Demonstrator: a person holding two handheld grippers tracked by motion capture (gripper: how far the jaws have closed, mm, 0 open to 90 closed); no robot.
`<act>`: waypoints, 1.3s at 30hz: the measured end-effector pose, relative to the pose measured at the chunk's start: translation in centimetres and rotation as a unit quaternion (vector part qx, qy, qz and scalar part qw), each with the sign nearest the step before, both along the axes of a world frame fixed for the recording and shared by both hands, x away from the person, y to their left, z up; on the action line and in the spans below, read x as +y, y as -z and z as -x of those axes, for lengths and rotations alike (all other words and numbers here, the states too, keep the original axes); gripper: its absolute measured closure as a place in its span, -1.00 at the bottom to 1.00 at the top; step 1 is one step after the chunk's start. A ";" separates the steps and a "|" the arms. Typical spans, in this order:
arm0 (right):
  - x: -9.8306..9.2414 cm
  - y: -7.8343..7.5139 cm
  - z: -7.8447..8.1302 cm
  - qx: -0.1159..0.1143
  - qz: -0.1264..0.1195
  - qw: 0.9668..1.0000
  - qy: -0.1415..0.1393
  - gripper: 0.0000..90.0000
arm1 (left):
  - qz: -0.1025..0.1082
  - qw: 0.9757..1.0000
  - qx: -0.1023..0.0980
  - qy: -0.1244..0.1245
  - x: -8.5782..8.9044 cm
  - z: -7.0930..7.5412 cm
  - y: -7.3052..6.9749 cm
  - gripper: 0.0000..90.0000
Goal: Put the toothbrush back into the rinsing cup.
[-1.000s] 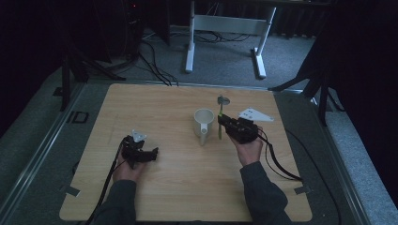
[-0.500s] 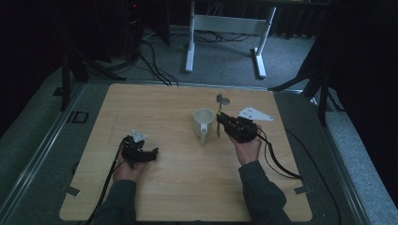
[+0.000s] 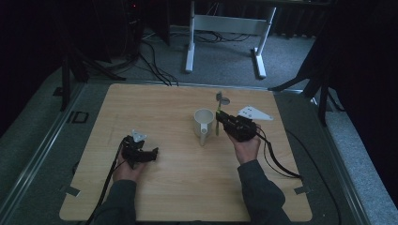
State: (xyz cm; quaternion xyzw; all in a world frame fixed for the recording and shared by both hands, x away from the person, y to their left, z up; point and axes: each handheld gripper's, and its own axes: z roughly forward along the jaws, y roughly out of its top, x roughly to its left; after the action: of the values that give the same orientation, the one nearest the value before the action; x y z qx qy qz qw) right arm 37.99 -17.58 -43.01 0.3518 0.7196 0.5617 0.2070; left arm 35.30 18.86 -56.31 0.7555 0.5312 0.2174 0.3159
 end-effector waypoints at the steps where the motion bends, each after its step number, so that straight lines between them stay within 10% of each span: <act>1: 0.0 0.0 0.0 0.000 0.000 1.000 0.000 0.81 | 0.000 1.000 0.000 0.000 0.0 0.0 0.0 -0.66; 39: 0.8 0.0 -0.5 -0.010 -0.036 0.999 -0.003 0.81 | 0.000 1.000 -0.001 0.000 0.0 0.0 0.0 -0.66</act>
State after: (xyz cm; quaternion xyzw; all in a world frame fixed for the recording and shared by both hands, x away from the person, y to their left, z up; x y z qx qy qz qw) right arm 38.46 -16.83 -43.04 0.3511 0.6978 0.5915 0.2001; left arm 35.30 18.86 -56.32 0.7553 0.5310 0.2183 0.3162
